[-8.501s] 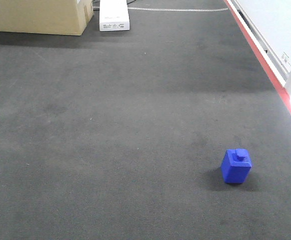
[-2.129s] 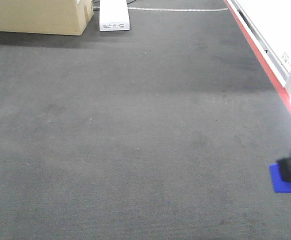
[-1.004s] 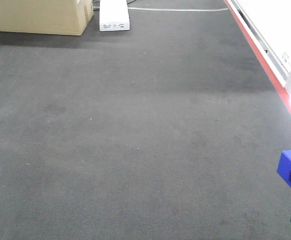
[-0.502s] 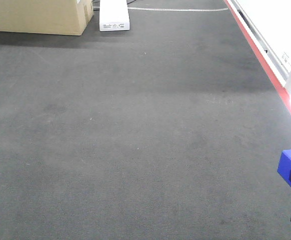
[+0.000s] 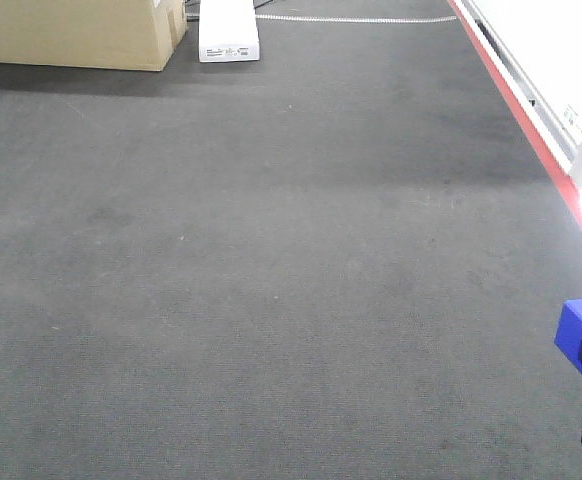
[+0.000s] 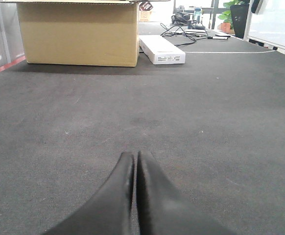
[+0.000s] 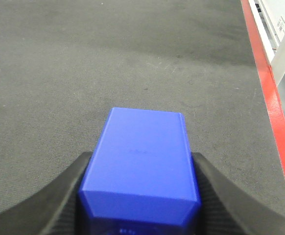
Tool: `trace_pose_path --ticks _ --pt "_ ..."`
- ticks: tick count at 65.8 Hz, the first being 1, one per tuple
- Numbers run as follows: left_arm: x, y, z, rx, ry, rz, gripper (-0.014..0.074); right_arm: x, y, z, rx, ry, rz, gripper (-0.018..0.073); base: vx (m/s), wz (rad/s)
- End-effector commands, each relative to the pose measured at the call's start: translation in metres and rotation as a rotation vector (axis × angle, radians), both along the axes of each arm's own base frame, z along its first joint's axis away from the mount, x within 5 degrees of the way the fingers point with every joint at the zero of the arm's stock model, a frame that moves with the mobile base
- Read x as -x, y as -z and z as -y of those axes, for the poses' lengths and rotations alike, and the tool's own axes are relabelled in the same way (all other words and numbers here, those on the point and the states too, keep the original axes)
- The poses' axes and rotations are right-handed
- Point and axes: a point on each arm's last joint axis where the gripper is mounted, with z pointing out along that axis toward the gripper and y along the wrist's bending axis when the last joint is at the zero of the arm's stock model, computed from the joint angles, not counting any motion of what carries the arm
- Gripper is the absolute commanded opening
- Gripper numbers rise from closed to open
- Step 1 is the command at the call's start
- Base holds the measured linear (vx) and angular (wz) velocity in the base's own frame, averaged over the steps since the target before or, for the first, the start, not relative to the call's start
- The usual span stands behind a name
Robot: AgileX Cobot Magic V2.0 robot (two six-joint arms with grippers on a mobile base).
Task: Pour parts from conveyor to right shelf
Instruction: 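Turn the base away from the conveyor holding the part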
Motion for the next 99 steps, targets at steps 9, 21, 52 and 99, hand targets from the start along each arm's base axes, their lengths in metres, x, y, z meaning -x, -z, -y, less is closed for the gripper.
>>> trace_pose_path --ticks 9,21,52,99 --pt "-0.001 -0.0128 -0.0001 0.017 -0.003 0.08 -0.0006 -0.0039 -0.0162 0.0001 0.006 0.0 0.109 -0.0009 0.0 0.0" --pt "-0.001 -0.0128 -0.0001 0.017 -0.003 0.08 -0.0006 -0.0039 -0.0162 0.0001 0.006 0.0 0.109 -0.0009 0.0 0.0" --pt "-0.001 -0.0128 -0.0001 0.017 -0.003 0.08 -0.0006 -0.0039 -0.0162 0.0001 0.004 0.0 0.109 -0.0009 -0.08 -0.05" --pt "-0.001 -0.0128 -0.0001 0.017 -0.003 0.08 -0.0006 -0.0039 -0.0162 0.0001 0.004 0.0 0.109 -0.0009 -0.25 -0.18"
